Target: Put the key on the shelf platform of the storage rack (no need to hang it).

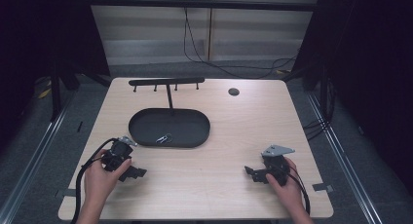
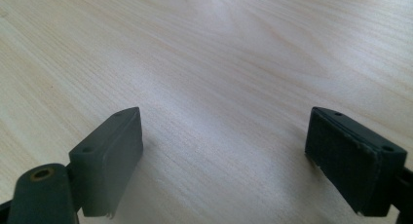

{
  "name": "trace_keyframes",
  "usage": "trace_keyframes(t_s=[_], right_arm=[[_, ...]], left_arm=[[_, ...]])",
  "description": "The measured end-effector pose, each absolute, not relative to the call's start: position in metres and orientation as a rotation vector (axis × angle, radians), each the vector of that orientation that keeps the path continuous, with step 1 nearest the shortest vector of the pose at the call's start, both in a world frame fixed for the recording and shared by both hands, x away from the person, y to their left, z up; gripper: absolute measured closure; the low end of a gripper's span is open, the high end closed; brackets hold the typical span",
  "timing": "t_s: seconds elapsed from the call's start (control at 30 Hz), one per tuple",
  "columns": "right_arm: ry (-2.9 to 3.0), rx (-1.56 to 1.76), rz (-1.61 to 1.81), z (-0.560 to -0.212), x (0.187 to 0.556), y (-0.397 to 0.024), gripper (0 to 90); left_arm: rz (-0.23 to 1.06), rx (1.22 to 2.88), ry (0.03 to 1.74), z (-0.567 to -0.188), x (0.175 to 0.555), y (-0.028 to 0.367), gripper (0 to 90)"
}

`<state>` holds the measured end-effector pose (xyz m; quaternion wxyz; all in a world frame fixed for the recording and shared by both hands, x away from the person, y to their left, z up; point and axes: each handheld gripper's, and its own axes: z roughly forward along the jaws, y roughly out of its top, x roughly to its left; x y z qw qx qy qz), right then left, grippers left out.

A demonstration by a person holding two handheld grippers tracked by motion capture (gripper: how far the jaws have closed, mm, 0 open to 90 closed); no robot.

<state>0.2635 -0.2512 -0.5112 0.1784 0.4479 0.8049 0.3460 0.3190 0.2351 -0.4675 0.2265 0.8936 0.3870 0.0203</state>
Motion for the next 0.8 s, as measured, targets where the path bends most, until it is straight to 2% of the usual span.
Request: trace_keyframes(t_s=[0.5,0.8], right_arm=[[2.277,1.267,0.978,-0.511,0.263,-0.251,13.4],[2.277,1.267,0.978,-0.511,0.263,-0.251,13.4]], left_arm=[[0.099,2.472,1.055,-0.480,0.313,0.235,15.2],[0.127,2.491,1.030,-0.483,0.310,0.232,11.5]])
